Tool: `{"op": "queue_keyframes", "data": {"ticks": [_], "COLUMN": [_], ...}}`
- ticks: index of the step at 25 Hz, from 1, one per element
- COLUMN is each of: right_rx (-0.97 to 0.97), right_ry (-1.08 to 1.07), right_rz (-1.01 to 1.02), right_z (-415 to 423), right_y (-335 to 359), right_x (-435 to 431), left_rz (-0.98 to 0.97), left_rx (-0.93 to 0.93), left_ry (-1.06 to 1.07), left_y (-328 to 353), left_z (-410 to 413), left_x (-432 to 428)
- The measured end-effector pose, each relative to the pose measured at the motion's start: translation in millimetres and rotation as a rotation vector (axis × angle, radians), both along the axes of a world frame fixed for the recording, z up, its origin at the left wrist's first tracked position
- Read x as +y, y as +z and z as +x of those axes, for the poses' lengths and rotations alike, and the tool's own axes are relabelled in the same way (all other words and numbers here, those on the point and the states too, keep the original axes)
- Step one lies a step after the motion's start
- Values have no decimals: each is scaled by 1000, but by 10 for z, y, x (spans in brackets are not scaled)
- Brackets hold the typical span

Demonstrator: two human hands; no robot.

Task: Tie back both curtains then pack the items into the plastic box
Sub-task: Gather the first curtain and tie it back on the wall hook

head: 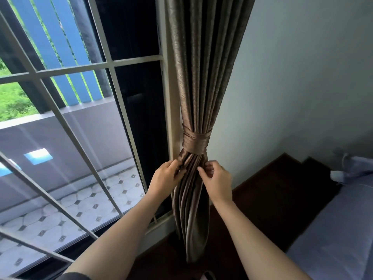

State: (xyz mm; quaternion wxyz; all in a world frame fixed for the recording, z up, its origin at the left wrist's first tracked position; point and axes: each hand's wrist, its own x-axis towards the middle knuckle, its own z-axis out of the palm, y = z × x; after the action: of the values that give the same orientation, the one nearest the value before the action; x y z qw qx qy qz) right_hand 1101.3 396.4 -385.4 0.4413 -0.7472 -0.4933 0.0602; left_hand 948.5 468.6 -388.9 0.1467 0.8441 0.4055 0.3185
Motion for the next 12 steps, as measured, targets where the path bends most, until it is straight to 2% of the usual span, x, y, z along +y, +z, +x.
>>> {"op": "queue_keyframes", "data": {"ticks": [8, 10, 12], "right_rx": [-131, -182, -236], "right_ry": [71, 104, 199], "right_rz": [77, 169, 255], "right_z": [-123, -227, -401], "right_y": [-72, -62, 15], "right_x": [39, -1, 42], "left_rz": [-76, -4, 110], "left_rx": [95, 95, 10], "left_ry": [-27, -58, -14], "left_y": [-7, 50, 69], "left_z": [68, -71, -404], "left_x": [62, 77, 65]}}
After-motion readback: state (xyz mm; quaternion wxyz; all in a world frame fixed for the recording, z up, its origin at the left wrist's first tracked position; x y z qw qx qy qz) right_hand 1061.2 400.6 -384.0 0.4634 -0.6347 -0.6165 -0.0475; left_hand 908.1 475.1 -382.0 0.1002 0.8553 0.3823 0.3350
